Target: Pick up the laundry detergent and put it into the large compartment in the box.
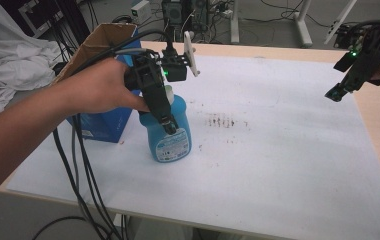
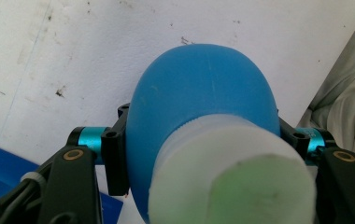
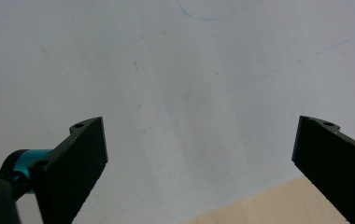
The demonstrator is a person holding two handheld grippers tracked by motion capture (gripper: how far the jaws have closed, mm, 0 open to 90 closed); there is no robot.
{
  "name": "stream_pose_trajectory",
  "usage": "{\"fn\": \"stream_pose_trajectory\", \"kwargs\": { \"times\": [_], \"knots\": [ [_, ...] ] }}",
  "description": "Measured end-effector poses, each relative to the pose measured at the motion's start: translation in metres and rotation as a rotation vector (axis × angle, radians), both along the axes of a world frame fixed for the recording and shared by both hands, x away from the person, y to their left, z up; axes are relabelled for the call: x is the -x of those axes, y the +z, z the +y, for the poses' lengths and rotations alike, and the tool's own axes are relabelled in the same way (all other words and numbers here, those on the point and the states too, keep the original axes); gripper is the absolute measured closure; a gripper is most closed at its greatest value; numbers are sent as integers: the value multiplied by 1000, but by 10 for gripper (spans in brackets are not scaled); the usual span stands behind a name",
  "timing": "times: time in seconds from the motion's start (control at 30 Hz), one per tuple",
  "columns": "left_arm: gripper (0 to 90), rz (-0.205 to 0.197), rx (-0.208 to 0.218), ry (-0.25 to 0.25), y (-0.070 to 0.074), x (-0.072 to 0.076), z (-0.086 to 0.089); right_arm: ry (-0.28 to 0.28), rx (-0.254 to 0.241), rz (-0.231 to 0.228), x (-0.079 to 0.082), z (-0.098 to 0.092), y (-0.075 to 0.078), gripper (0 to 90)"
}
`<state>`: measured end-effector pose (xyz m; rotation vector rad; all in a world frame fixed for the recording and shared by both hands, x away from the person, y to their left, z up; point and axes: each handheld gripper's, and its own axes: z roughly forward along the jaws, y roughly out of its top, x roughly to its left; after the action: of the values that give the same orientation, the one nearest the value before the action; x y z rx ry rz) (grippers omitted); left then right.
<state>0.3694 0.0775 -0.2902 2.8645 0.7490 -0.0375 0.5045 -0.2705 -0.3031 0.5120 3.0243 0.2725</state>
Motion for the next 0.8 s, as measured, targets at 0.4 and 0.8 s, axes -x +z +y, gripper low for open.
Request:
{"fn": "stream_pose_trajectory", "kwargs": {
  "times": [0.4, 0.8],
  "knots": [
    [377, 16, 7, -35, 23, 3, 2, -11, 4, 3, 0, -1, 0, 25],
    [378, -26, -7, -75, 93, 4, 16, -4, -2, 2, 0, -1, 2, 25]
  ]
}}
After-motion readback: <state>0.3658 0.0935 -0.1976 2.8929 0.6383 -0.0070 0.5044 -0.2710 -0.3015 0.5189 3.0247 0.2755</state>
